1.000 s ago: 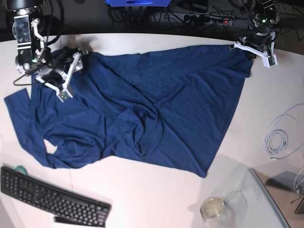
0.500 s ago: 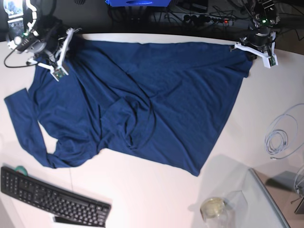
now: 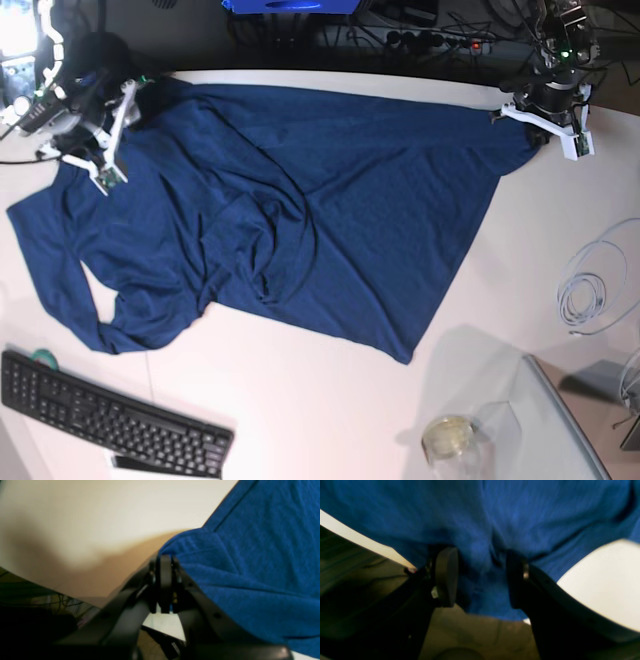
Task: Layout the t-shirt on the table in an organized manner, then fold the t-shirt properly
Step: 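Regrasp the shirt edge with the right gripper near the collar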
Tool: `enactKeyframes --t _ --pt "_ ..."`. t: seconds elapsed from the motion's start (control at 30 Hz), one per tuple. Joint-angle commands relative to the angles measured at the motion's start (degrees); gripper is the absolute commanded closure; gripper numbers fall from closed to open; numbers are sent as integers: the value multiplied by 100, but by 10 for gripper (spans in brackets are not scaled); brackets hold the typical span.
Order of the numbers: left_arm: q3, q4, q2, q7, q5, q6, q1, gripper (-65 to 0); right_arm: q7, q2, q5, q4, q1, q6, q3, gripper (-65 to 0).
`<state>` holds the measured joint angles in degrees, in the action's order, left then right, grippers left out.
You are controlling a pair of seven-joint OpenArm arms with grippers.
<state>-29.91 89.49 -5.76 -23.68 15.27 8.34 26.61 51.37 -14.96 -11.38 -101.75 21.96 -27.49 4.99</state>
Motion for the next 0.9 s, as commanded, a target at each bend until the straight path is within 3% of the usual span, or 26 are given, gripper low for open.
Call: enactKeyframes --t 0.0,0.3,0.37,0.43,0.47,0.6,0.87 --pt "-20 84 -44 113 16 -21 16 0 -78 6 -62 -35 -152 -8 6 -293" --pt "-20 84 -35 113 16 -21 16 0 -122 208 -62 967 -785 -8 -680 -279" --pt "-20 84 -35 113 16 -21 25 0 -131 217 -62 1063 -802 -8 -697 -188" --pt "-20 75 -35 113 16 -21 25 0 -122 217 -62 940 -741 -8 -671 -24" --pt "-20 75 -35 113 16 -21 25 0 -122 199 -62 791 -653 -8 -671 0" --pt "-29 75 -35 113 16 -21 25 0 -69 147 -62 -185 -196 -8 -609 -2" --pt "-29 84 -35 113 16 -21 25 0 361 94 -62 -1038 525 -8 402 0"
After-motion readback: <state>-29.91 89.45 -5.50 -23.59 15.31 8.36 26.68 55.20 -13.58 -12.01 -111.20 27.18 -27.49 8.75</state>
